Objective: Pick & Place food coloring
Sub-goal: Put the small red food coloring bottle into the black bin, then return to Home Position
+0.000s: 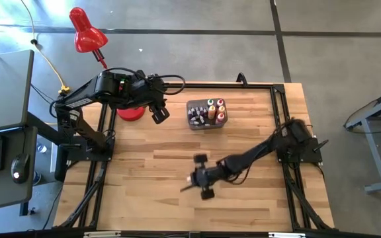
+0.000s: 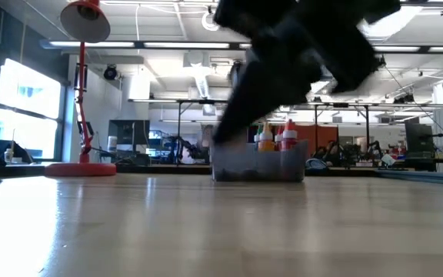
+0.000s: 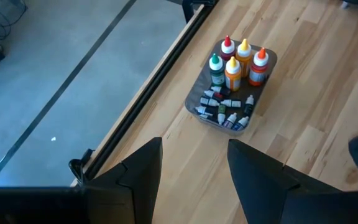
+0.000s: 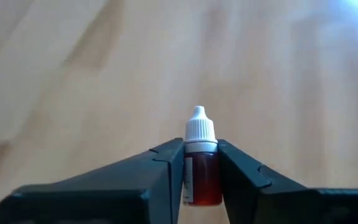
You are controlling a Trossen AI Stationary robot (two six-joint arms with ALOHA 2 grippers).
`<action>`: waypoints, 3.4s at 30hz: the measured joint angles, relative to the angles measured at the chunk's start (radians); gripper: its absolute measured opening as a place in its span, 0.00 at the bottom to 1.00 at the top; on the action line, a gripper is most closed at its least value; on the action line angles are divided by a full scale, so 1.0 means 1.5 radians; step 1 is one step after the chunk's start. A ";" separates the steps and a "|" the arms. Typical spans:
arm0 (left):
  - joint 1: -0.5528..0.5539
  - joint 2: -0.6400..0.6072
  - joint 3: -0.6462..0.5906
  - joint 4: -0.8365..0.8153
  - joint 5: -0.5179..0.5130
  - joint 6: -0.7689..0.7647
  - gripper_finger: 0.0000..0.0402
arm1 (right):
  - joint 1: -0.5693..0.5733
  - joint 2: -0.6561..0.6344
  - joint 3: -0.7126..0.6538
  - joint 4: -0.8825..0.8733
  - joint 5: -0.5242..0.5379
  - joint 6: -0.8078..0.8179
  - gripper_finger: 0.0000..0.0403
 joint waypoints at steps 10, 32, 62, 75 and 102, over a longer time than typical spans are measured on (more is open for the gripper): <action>0.000 0.000 0.000 0.005 0.000 0.000 0.44 | -0.187 -0.171 0.002 -0.197 0.234 -0.097 0.17; 0.000 0.000 0.000 -0.018 -0.027 -0.017 0.44 | -0.400 -0.148 0.001 -0.119 0.029 -0.110 0.23; -0.003 -0.072 -0.038 -0.033 -0.013 -0.037 0.44 | -0.374 -0.325 0.077 -0.299 0.103 -0.160 0.46; -0.258 -0.411 -0.620 0.108 -0.164 -0.280 0.44 | -0.237 -0.855 -0.217 -0.277 0.059 -0.041 0.46; -0.371 -1.013 -1.345 0.912 -0.028 0.186 0.44 | -0.213 -1.301 -0.689 -0.051 -0.027 -0.052 0.46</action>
